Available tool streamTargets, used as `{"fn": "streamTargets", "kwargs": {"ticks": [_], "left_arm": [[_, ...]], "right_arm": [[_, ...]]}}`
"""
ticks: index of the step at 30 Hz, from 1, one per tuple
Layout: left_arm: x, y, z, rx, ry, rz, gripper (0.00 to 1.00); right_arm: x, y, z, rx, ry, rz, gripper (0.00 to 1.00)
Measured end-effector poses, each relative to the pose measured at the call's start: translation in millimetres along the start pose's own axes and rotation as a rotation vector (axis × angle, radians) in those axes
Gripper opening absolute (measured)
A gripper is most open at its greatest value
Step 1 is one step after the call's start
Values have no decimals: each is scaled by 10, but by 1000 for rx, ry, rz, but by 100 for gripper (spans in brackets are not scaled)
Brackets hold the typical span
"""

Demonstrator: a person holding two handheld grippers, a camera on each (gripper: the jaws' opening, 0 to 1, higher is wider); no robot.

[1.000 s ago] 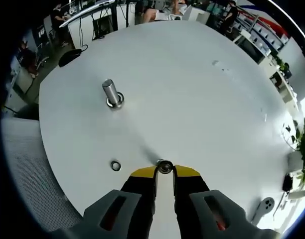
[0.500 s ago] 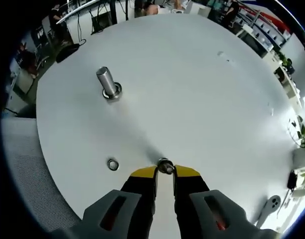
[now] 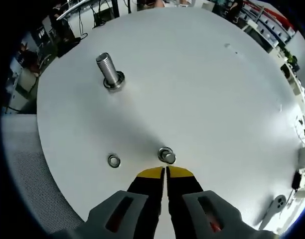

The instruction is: Place the washer onto the threaded stud by aligning its center hole with the stud, sliding it down to the base, and recovering from edge contact or off-axis alignment until the washer reaches the visible bottom stop.

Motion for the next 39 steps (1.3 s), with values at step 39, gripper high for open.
{"fn": "streamTargets", "kwargs": {"ticks": [39], "left_arm": [[11, -13, -6, -4, -6, 12, 21]], "right_arm": [[194, 108, 19, -63, 17, 33, 7]]}}
Point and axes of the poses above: the point that each gripper's makers call its tool centre point, and the gripper's own axes: x roughly backward along the fingers, z roughly to its right, y roughly out of its underside, the point moved 4 cm from there along x, roughly backward along the fingers, and after that the axes turned 4 degrees about x, right-handed, at the moved point
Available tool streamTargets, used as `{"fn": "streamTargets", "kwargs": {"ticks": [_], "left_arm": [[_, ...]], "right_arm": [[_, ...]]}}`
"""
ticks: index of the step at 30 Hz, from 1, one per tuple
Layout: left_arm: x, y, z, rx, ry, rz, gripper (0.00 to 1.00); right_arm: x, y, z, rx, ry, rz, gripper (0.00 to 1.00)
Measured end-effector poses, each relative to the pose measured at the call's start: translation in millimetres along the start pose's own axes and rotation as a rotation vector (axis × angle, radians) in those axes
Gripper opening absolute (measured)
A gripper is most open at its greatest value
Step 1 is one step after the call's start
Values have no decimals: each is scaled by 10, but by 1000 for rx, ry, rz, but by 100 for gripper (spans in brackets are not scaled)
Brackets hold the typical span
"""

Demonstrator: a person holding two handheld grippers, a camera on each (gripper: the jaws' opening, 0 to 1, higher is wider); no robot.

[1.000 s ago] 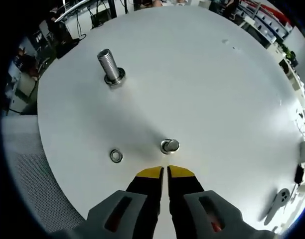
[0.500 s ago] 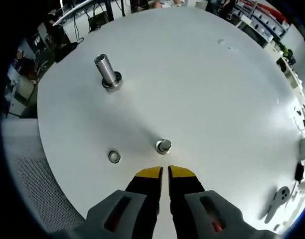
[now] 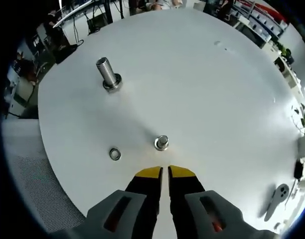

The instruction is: Place the washer onto the threaded stud by aligning its center hole with the stud, sliding it down to the base, and recovering from edge contact or off-axis alignment until the washer reaches the visible bottom stop.

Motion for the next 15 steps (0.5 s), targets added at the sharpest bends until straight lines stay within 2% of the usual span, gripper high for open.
{"fn": "streamTargets", "kwargs": {"ticks": [11, 15], "left_arm": [[-11, 1, 24, -23, 11, -7, 21], [-7, -2, 22, -18, 11, -1, 21]], "right_arm": [[31, 30, -134, 38, -21, -3, 10], [30, 24, -188, 29, -29, -11, 17]]}}
Point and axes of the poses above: the point that each gripper's makers call its tool centre point, and the gripper's own axes: x roughly backward along the fingers, z roughly to its right, y roughly out of its underside, the point moved 4 cm from there along x, roughly backward along the fingers, and after that the axes turned 4 degrees about x, right-handed, at the moved point
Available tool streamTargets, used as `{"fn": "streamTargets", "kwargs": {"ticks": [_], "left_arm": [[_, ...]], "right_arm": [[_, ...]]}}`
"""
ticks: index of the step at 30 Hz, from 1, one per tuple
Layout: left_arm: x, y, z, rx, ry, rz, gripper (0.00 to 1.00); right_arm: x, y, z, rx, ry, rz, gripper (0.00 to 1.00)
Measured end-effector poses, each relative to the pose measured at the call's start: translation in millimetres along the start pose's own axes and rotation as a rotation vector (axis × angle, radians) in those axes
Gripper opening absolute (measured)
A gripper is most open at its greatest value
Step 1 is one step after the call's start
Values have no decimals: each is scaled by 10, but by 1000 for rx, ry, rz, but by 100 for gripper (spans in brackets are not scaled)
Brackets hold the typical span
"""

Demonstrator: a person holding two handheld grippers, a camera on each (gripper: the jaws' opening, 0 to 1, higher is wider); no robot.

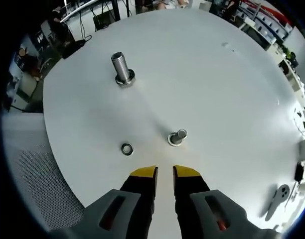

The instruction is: Place the washer onto the threaded stud by aligning its center hole with the stud, sliding it down to the base, and recovering from edge contact or off-axis alignment until the washer reaches the visible bottom stop.

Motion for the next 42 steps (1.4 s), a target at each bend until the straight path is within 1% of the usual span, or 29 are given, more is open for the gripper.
{"fn": "streamTargets", "kwargs": {"ticks": [9, 13, 18, 25, 33, 42], "left_arm": [[-4, -7, 15, -13, 7, 1, 21], [-4, -1, 21, -10, 10, 0, 21], [-1, 2, 16, -3, 10, 0, 21], [-5, 2, 23, -3, 15, -1, 21], [3, 0, 13, 5, 11, 4, 21], [6, -4, 9, 11, 9, 8, 21]], "right_arm": [[37, -89, -109, 9, -14, 29, 19], [30, -57, -174, 43, -24, 4, 20], [24, -69, -198, 40, -32, 0, 21], [-3, -186, -286, 64, -55, 15, 23], [-67, -201, -351, 77, -73, 8, 25], [-83, -228, -430, 92, -87, 19, 25]]}}
Point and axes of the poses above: the point that each gripper's makers call its tool centre point, and the gripper's own axes: x roughly backward along the fingers, z roughly to its right, y roughly out of its underside, the point moved 4 cm from there along x, roughly backward along the fingers, and after that the axes turned 4 degrees about x, right-handed, at the moved point
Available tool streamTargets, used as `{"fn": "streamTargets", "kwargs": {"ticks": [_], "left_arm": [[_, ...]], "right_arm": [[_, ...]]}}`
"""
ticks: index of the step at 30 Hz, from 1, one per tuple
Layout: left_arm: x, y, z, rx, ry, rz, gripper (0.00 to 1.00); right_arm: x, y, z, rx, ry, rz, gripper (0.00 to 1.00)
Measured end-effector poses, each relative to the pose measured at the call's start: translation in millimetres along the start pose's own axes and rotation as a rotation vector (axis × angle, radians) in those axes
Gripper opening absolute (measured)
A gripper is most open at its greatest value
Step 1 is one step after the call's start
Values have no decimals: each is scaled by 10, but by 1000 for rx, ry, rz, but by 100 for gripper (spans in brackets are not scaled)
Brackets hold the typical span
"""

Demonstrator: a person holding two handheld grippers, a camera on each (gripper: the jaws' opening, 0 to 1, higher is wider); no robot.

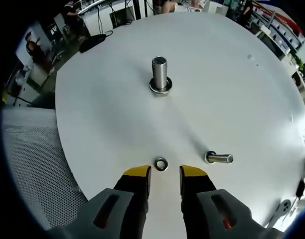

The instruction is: Place the washer onto the threaded stud by aligning its center hole with the stud, sliding it down to the base, and recovering from edge contact or off-axis alignment until the washer reaches the visible bottom stop.

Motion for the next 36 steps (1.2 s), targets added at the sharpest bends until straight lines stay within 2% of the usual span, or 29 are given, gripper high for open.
{"fn": "streamTargets", "kwargs": {"ticks": [11, 17, 20, 24, 26, 31, 34, 36], "left_arm": [[5, -8, -13, 2, -8, 7, 21], [12, -11, -22, 5, -13, 10, 21], [13, -11, -30, 6, -18, 11, 21], [10, -4, -36, 12, -19, 6, 21], [8, -3, -37, 9, -20, 3, 21], [23, -24, -48, 12, -25, 20, 21], [17, -13, -38, 8, -22, 11, 21], [17, -19, -35, 6, -22, 14, 21]], "right_arm": [[-124, -9, -54, 18, -17, -20, 25], [-167, -13, -55, -6, -33, -22, 25], [-182, 13, -67, 32, -23, -37, 24], [-177, 7, -57, 34, -17, -37, 22], [-175, 9, -71, 110, -6, -49, 22], [-179, -1, -143, 154, -6, -46, 16], [-181, -7, -103, 112, -22, -50, 16], [-182, -11, -109, 128, -36, -62, 16]]}}
Point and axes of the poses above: the point that each gripper's makers call its tool centre point, and the gripper's own axes: x roughly backward along the fingers, z roughly to its right, y roughly out of its underside, the point moved 4 cm from there along x, roughly backward along the fingers, and after that the axes turned 4 degrees about x, right-handed, at the moved point
